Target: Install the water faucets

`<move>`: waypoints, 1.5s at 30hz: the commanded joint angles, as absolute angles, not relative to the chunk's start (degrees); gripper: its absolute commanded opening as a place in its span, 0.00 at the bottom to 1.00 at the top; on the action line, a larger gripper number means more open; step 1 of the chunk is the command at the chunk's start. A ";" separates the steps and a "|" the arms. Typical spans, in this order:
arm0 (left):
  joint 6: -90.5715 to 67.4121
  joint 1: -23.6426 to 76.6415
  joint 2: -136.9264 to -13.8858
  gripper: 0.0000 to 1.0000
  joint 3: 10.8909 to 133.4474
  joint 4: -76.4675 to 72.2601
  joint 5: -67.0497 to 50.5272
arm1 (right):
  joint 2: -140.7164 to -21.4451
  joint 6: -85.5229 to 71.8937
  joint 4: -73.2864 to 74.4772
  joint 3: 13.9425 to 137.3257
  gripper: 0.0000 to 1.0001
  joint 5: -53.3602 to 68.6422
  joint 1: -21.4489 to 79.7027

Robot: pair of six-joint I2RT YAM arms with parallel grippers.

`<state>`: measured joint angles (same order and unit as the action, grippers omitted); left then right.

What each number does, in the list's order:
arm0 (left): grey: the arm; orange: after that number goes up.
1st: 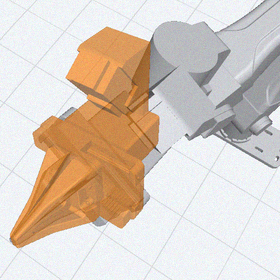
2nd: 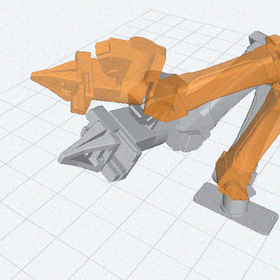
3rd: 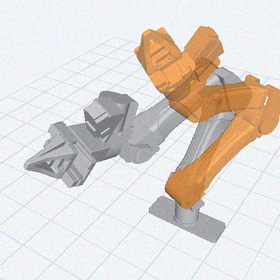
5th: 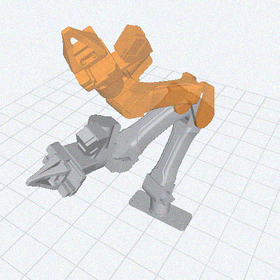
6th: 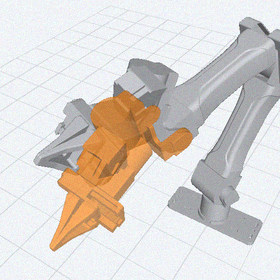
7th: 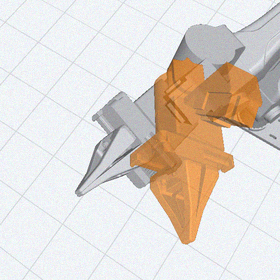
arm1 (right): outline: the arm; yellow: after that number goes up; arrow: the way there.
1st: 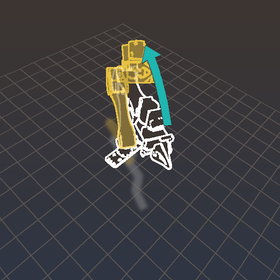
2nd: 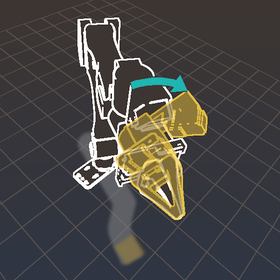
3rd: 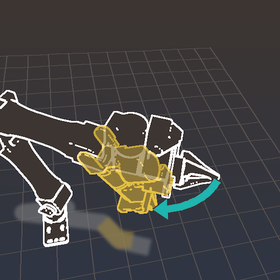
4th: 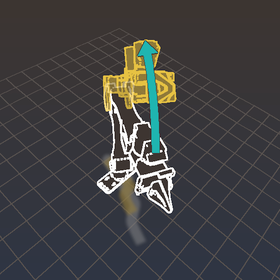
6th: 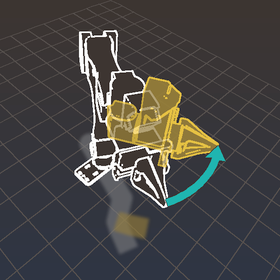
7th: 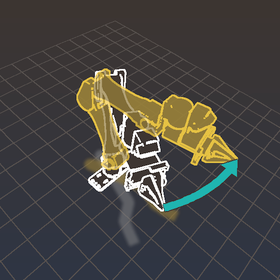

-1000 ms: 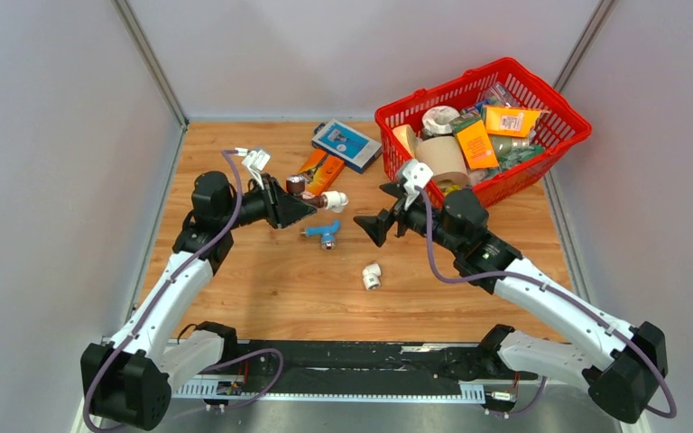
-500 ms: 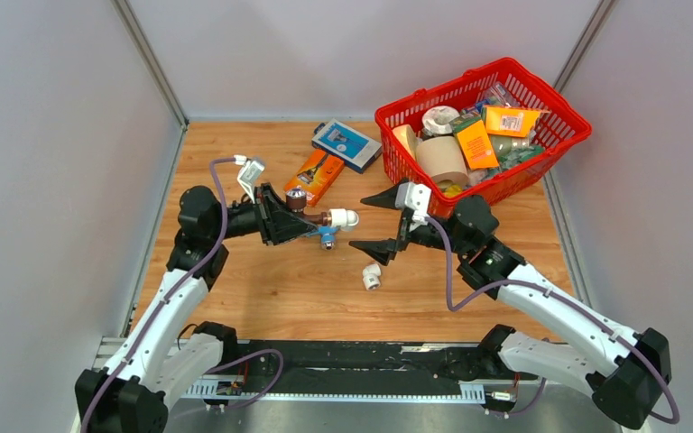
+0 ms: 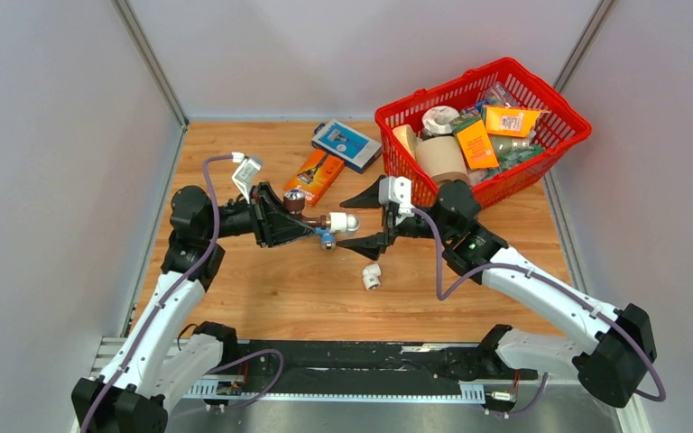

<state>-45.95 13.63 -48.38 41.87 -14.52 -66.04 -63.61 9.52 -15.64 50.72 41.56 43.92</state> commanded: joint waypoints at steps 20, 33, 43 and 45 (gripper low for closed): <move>-44.91 14.24 -49.48 0.00 46.93 -18.02 -68.90 | -69.52 4.40 -19.16 57.13 0.26 49.48 44.47; 13.63 18.02 -35.63 0.07 45.10 -4.39 -64.53 | -74.79 -17.12 -17.14 62.31 0.00 50.53 43.07; 27.89 18.02 -23.74 0.60 35.78 -5.17 -53.97 | -75.76 -17.33 -13.80 63.02 0.00 45.89 41.49; 22.87 18.02 -22.77 0.61 34.90 -7.11 -51.95 | -75.50 -15.13 -13.45 62.41 0.00 43.34 41.31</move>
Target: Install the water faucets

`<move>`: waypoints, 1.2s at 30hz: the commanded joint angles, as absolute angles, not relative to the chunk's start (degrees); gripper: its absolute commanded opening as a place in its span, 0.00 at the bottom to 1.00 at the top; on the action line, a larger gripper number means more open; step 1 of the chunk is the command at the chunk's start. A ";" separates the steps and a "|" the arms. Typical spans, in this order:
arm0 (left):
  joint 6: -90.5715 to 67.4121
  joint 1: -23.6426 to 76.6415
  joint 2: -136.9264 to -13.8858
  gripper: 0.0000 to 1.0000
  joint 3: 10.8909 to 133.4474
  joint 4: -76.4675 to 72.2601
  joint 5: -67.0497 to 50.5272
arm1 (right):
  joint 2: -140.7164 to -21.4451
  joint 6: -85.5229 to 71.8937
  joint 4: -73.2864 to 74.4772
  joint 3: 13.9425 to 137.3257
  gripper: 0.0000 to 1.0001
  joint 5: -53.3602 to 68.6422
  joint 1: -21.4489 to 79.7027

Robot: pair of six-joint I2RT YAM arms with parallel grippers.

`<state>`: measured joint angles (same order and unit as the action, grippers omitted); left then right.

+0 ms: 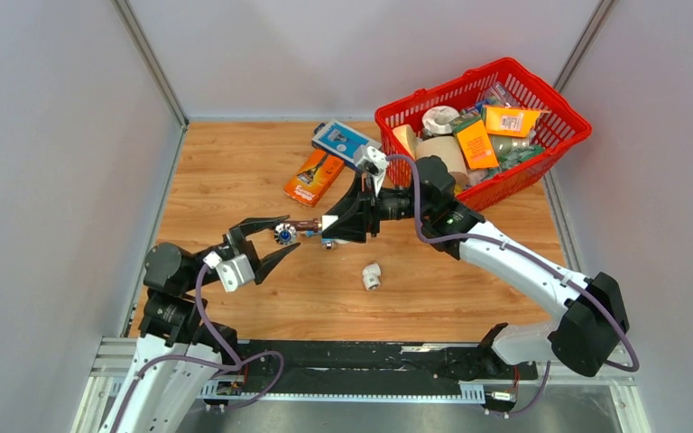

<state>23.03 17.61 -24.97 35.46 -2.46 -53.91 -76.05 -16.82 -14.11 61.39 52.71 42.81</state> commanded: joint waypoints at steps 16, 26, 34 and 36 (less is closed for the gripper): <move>-44.10 18.02 -27.32 0.67 44.20 10.35 -11.43 | -72.78 3.25 -17.30 57.40 0.00 31.11 41.04; -55.88 18.02 -36.38 0.68 41.32 2.30 -18.10 | -70.58 1.85 -23.46 54.76 0.00 35.50 40.96; -70.12 18.02 -39.28 0.68 33.23 -17.74 -28.56 | -70.40 -2.28 -27.68 53.70 0.00 38.23 41.04; -72.07 18.02 -39.99 0.68 32.17 -21.17 -28.92 | -70.58 -3.42 -28.82 53.44 0.00 39.63 41.04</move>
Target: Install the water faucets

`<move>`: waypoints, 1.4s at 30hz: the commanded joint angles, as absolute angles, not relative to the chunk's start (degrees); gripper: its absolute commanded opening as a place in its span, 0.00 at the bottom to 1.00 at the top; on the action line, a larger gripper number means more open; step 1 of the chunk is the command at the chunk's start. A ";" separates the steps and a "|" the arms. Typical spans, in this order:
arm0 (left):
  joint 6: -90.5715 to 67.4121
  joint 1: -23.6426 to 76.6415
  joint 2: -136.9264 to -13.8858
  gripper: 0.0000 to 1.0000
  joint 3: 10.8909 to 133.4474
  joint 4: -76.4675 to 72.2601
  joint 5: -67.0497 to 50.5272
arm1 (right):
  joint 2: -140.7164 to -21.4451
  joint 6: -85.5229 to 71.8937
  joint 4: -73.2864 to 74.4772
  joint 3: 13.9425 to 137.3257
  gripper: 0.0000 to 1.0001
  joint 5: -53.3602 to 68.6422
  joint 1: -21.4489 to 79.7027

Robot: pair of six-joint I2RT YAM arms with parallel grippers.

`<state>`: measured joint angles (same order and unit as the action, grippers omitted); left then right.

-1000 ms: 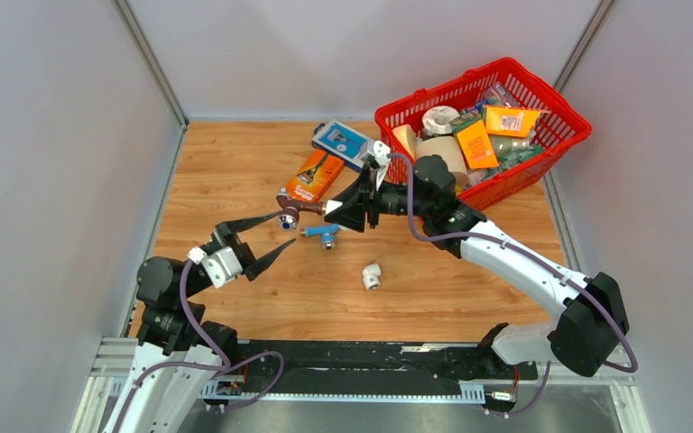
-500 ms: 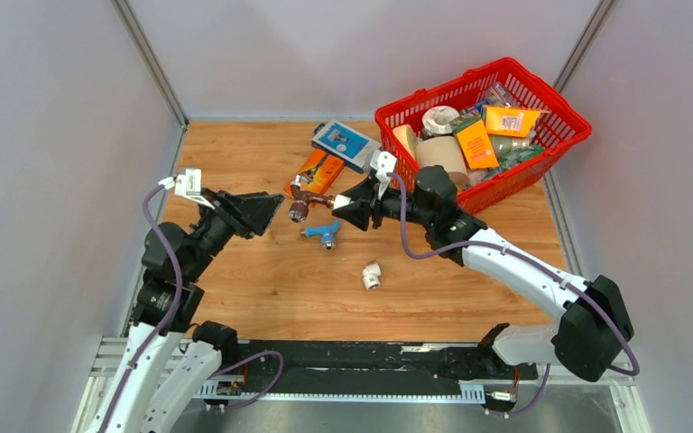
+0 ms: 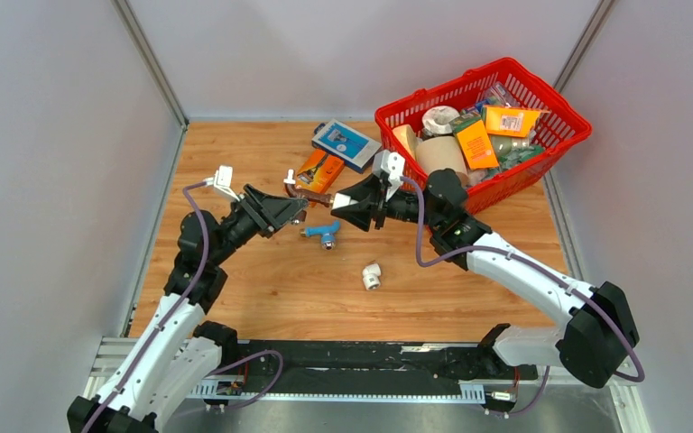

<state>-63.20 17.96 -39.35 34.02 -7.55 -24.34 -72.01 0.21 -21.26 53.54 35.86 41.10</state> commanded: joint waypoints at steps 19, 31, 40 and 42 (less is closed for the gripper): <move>-38.08 17.84 -49.66 0.00 26.36 -73.57 -50.60 | -70.92 -21.97 -24.89 57.83 0.00 50.18 40.35; 25.55 17.84 -37.01 0.42 41.22 -0.91 -63.83 | -72.51 -13.28 -19.78 58.27 0.00 46.33 38.58; 8.90 17.93 -26.90 0.67 37.36 -9.40 -49.67 | -72.60 -2.65 -16.71 58.45 0.00 40.09 38.67; 1.43 17.93 -24.62 0.67 36.92 -11.33 -42.92 | -72.60 -0.36 -16.08 58.19 0.00 38.68 38.93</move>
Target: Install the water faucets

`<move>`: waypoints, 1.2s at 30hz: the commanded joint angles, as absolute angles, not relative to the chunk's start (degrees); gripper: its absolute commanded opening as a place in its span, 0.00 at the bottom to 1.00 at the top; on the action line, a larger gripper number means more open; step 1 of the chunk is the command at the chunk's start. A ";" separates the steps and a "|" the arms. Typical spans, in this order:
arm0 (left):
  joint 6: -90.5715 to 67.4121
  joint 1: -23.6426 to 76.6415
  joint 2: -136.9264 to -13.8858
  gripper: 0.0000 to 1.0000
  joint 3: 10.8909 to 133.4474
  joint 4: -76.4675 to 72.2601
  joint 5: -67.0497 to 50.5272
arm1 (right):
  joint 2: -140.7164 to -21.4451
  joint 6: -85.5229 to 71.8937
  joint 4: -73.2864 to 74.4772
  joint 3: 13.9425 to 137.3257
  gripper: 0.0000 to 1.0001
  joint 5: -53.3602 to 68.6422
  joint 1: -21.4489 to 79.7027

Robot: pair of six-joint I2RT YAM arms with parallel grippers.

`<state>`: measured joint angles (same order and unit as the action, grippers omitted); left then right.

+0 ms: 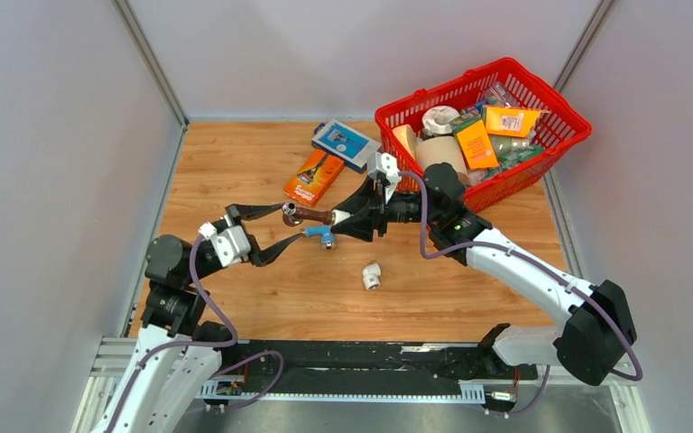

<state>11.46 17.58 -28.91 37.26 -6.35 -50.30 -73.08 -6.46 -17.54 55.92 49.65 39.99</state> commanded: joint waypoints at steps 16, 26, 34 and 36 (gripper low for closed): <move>-50.52 17.93 -29.61 0.68 45.88 12.83 -10.72 | -73.65 18.19 -16.61 56.43 0.00 19.51 46.23; -55.19 17.93 -36.38 0.68 45.26 11.70 -7.82 | -72.25 24.87 -18.19 53.88 0.00 12.22 52.38; -59.85 17.93 -40.51 0.69 42.27 7.29 -7.91 | -72.16 30.32 -19.77 53.53 0.00 4.05 57.04; -59.33 17.93 -41.13 0.69 42.71 8.17 -8.44 | -72.16 31.63 -20.21 53.26 0.00 2.03 57.92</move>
<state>-57.45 17.87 -40.45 42.15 9.72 -7.81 -74.04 27.20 -13.69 53.17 7.75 56.23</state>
